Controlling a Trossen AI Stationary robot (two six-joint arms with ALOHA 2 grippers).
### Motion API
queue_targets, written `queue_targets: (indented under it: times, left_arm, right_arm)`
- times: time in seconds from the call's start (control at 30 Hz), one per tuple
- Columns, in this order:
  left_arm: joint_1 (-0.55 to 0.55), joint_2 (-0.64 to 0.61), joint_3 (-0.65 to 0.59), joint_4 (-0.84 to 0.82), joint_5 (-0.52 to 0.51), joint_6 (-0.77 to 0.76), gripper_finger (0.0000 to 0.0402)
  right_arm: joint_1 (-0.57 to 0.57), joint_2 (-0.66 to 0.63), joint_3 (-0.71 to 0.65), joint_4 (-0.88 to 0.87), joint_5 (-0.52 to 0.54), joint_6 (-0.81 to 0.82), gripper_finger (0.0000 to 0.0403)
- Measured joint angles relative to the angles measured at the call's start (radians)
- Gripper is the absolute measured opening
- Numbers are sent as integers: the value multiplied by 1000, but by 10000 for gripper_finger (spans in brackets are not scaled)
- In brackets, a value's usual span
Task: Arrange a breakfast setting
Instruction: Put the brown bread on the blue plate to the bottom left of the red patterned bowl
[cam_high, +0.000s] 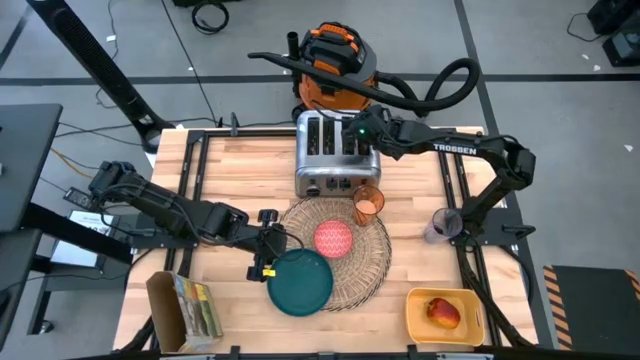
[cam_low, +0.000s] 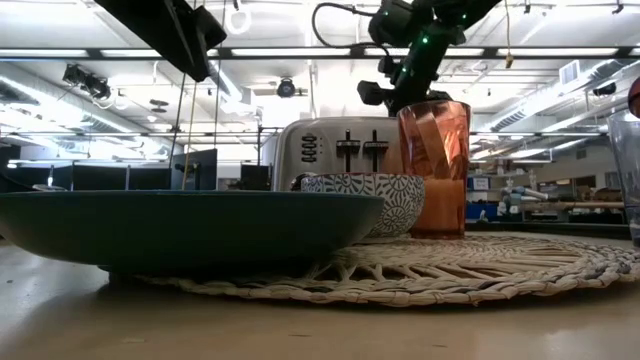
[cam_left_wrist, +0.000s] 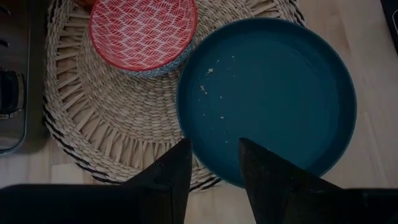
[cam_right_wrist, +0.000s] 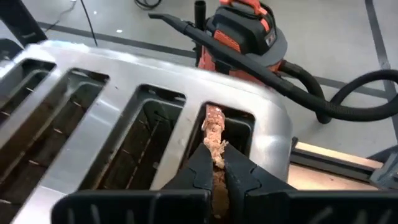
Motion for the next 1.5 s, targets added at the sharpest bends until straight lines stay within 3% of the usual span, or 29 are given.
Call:
queue_targets:
  times: [0.23,0.47,0.83,1.17,1.37,1.5]
  left_arm:
    - [0,0,0,-56,4,-1,139]
    - [12,-13,0,-58,4,24,139]
    - [112,-162,1,-37,-51,129,139]
    - [150,-327,1,-37,-49,134,139]
    - [151,-407,1,-37,-41,103,139]
    - [149,-425,1,-37,29,69,139]
  right_arm:
    - [37,-63,-1,60,91,-98,30]
    - [122,-206,0,86,162,-258,16]
    - [460,-304,0,148,134,-500,16]
    - [769,-156,0,393,64,-692,17]
    - [877,-6,0,599,14,-775,18]
    - [924,98,0,729,-53,-845,18]
